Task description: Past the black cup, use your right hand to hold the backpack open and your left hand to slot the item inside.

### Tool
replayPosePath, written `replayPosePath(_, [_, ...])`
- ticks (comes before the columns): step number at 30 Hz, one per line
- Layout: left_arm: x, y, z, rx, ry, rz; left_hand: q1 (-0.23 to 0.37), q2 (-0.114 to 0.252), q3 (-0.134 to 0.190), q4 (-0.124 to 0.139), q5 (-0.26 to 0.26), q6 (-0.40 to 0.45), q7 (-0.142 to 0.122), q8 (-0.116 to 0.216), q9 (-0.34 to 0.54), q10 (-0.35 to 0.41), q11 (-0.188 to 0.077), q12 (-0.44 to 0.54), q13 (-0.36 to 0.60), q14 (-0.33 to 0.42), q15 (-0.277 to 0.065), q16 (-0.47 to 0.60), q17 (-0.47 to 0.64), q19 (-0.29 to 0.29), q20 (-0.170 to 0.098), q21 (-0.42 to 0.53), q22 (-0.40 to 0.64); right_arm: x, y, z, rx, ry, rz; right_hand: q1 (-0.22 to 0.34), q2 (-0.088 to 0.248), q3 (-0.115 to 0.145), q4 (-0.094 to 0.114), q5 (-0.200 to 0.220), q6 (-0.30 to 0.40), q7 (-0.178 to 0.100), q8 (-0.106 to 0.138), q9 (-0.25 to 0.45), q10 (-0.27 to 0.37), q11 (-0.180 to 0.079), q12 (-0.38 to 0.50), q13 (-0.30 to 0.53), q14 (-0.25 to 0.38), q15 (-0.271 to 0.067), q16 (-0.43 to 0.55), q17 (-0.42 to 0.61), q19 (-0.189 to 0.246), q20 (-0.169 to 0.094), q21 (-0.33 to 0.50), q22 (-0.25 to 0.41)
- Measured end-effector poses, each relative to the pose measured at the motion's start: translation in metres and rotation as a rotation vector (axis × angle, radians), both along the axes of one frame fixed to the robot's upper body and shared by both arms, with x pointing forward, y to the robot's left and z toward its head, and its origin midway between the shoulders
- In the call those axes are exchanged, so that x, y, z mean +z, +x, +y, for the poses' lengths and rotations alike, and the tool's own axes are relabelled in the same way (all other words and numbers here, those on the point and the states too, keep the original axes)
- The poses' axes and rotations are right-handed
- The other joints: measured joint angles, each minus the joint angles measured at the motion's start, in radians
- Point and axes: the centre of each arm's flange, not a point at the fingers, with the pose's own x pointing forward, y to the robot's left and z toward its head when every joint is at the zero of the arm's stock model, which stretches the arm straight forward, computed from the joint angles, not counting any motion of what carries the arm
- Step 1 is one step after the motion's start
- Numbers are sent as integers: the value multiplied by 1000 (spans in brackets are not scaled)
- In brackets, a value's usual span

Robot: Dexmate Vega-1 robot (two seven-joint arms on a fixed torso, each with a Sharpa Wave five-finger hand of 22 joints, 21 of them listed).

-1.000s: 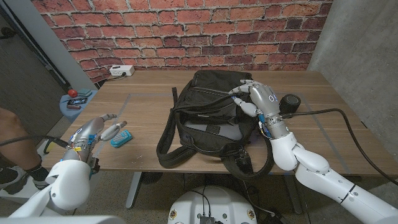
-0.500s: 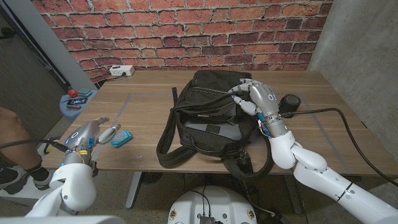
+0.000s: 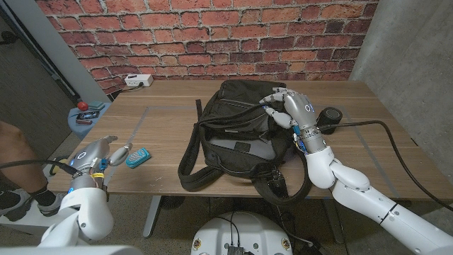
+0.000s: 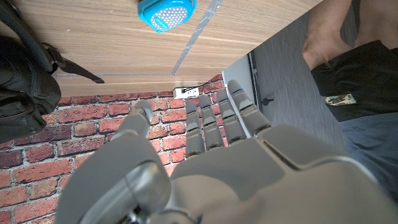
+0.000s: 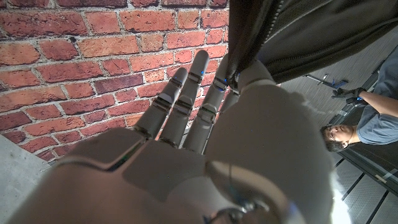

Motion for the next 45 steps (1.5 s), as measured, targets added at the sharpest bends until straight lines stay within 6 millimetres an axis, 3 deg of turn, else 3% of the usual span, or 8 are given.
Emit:
replayPosePath(16, [1,-7,5,127,26,2,0,0,0,0,8,5,5,0,0,5,5,0,5,9,-2,5,4,5,-5,4,5,7,12,-1,32,13,3,7,1,-7,1,0,0,0,-4,-1,0,0,-1,0,2,2,-8,4,0,0,0,0])
replayPosePath(35, [-3,7,14,169,36,16,10,2,-6,-3,8,11,11,0,0,12,12,0,4,22,11,8,11,11,0,4,5,8,15,-1,42,26,17,12,6,-11,0,-2,-1,0,-9,0,1,-1,-5,5,8,2,-8,9,0,0,0,0])
replayPosePath(45, [-7,16,17,190,29,40,16,8,-15,-2,8,20,12,0,0,30,16,4,9,66,-5,31,27,23,-2,8,10,8,16,-3,47,35,22,12,6,-15,4,0,-2,2,-12,0,0,0,-8,5,9,1,-15,9,0,0,0,0])
